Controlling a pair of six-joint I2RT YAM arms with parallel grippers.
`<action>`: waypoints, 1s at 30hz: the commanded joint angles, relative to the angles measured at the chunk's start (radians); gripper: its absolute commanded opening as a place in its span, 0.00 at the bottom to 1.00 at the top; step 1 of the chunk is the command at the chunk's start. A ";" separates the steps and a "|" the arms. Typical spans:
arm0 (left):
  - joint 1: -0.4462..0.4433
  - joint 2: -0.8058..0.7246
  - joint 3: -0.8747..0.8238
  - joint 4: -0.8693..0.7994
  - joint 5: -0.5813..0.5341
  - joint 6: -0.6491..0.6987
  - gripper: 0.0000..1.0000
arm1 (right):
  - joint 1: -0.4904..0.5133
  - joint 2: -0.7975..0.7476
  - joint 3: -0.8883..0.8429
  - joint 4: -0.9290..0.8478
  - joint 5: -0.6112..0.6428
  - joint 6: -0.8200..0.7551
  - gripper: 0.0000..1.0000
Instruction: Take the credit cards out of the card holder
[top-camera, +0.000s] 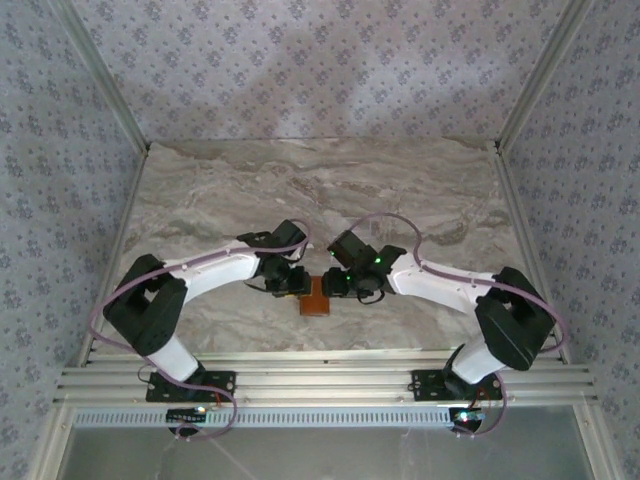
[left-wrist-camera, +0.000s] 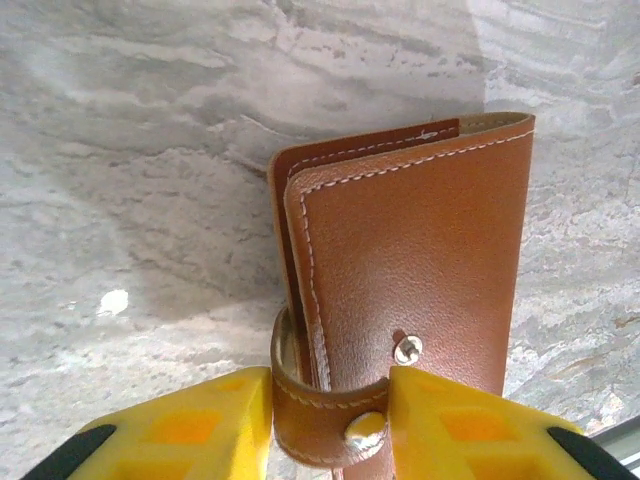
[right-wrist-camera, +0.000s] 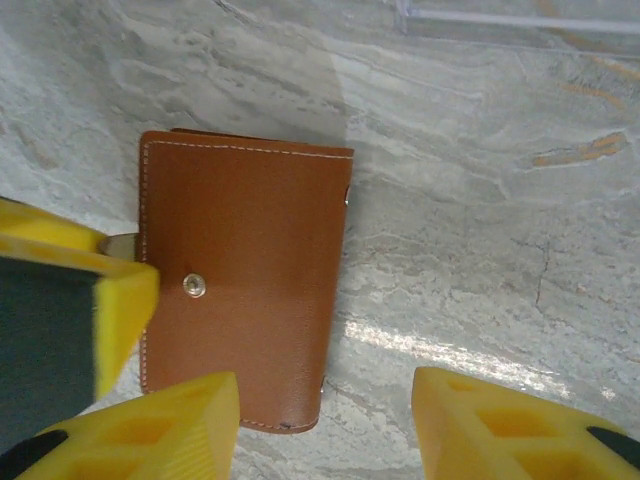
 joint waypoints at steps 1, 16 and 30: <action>0.000 -0.035 0.013 -0.054 -0.066 0.008 0.37 | 0.009 0.027 0.030 -0.029 0.044 0.026 0.50; -0.002 -0.036 0.038 -0.049 -0.020 0.038 0.49 | 0.015 0.029 0.062 -0.087 0.079 0.025 0.50; -0.025 0.085 0.101 -0.076 -0.017 0.070 0.69 | -0.053 -0.077 -0.002 -0.130 0.092 0.025 0.50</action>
